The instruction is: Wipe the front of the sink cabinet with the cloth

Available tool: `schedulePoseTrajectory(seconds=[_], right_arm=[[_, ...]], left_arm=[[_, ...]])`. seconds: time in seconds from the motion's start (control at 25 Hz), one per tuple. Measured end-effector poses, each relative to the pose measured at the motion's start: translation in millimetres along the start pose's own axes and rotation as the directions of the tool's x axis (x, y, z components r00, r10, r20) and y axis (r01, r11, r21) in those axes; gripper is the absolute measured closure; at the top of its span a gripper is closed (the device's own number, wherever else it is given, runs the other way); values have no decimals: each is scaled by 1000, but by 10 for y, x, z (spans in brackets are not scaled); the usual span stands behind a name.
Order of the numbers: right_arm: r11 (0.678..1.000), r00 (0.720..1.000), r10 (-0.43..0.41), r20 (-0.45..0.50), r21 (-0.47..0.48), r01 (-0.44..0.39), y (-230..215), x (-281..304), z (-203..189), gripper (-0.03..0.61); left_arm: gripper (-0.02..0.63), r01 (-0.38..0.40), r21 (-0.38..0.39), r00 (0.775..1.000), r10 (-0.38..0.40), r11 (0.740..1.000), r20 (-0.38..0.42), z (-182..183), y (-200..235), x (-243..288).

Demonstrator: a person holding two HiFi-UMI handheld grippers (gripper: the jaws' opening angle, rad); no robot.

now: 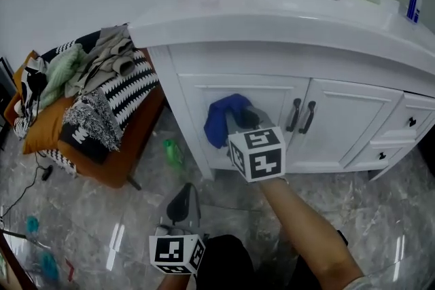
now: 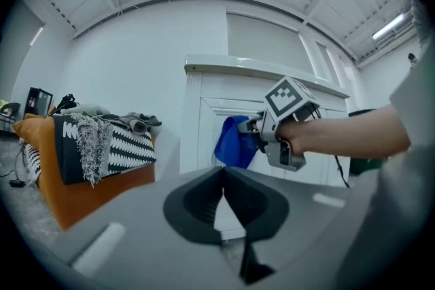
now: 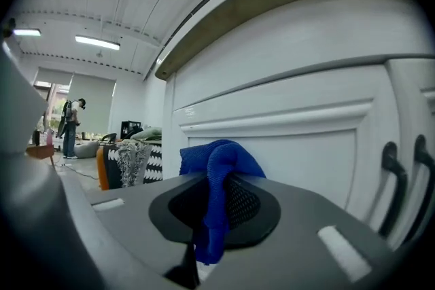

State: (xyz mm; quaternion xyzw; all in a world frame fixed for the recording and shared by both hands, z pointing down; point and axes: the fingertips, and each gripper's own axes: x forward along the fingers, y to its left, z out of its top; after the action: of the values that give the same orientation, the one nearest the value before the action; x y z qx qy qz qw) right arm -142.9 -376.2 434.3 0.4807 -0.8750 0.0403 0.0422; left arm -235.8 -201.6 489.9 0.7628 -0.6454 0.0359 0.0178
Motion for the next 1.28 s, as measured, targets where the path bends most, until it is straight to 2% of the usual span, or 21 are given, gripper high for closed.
schedulePoseTrajectory(seconds=[0.16, 0.4, 0.64, 1.0, 1.12, 1.28], right_arm=[[997, 997, -75, 15, 37, 74, -391, -249, -40, 543], [984, 984, -175, 21, 25, 174, -868, -597, -98, 543], [985, 984, -172, 53, -9, 172, -1023, -887, -8, 545], [984, 980, -180, 87, 5, 181, -1294, -1261, -39, 545], [977, 971, -215, 107, 16, 215, -1455, -1385, -16, 545], [951, 947, -308, 85, 54, 305, -1904, -1538, -65, 545]], left_arm=[[603, 31, -5, 1000, -31, 1000, -2, -17, -191, 79], [603, 72, 14, 997, -72, 997, -14, -61, -464, 190], [603, 102, 27, 995, -102, 994, -13, -19, -732, 287], [603, 139, 48, 990, -138, 989, -23, -25, -1046, 387], [603, 148, 49, 989, -147, 988, -24, -26, -1136, 419], [603, 163, 55, 986, -161, 985, -31, -38, -1244, 462]])
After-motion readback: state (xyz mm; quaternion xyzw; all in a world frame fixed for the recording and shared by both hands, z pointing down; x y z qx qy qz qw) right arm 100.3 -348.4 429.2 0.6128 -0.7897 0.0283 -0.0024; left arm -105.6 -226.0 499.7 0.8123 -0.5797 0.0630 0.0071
